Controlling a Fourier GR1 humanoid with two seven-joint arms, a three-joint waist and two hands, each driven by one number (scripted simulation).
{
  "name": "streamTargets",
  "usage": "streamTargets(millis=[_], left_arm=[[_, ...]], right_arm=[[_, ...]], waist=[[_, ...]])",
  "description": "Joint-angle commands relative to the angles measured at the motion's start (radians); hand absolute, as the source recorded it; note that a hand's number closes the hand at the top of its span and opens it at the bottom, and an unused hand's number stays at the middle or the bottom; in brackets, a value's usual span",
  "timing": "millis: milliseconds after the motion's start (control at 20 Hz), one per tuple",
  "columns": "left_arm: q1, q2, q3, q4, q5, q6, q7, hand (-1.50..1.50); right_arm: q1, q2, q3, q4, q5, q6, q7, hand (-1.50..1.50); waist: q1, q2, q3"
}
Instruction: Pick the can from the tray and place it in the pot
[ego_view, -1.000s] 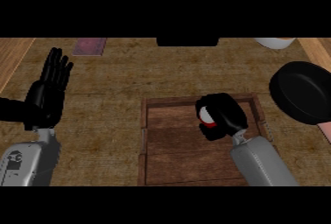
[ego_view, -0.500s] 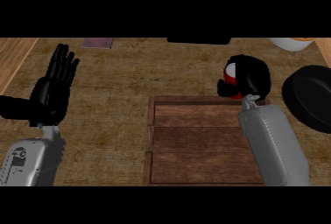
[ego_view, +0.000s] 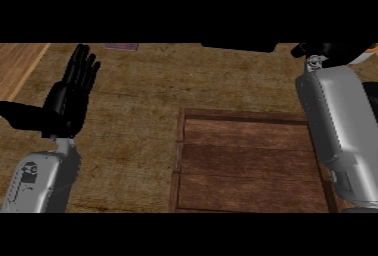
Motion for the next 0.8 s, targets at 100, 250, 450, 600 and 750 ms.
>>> streamTargets(millis=[100,250,450,600,750], left_arm=[[-0.020,0.016,0.012,0.010,0.004,-0.006,0.017,0.00],[0.006,0.021,0.025,0.011,0.010,-0.013,-0.006,0.00],[0.035,0.012,0.028,-0.003,0.004,0.005,-0.009,0.00],[0.035,0.021,0.042,-0.014,0.013,0.009,0.027,0.00],[0.074,0.026,0.058,0.011,-0.002,0.010,-0.035,0.00]], right_arm=[[-0.152,-0.059,-0.022,0.158,0.242,-0.060,0.277,1.50],[-0.197,-0.080,-0.055,0.202,0.304,-0.062,0.315,1.50],[-0.228,-0.061,-0.118,0.262,0.328,-0.038,0.341,1.50],[-0.219,-0.074,-0.173,0.303,0.330,-0.054,0.332,1.50],[-0.156,-0.076,-0.201,0.257,0.322,-0.051,0.296,1.50]], waist=[[0.003,-0.005,0.003],[-0.020,-0.014,0.004],[-0.051,-0.027,0.005],[-0.064,-0.030,0.006],[-0.097,-0.039,0.005]])
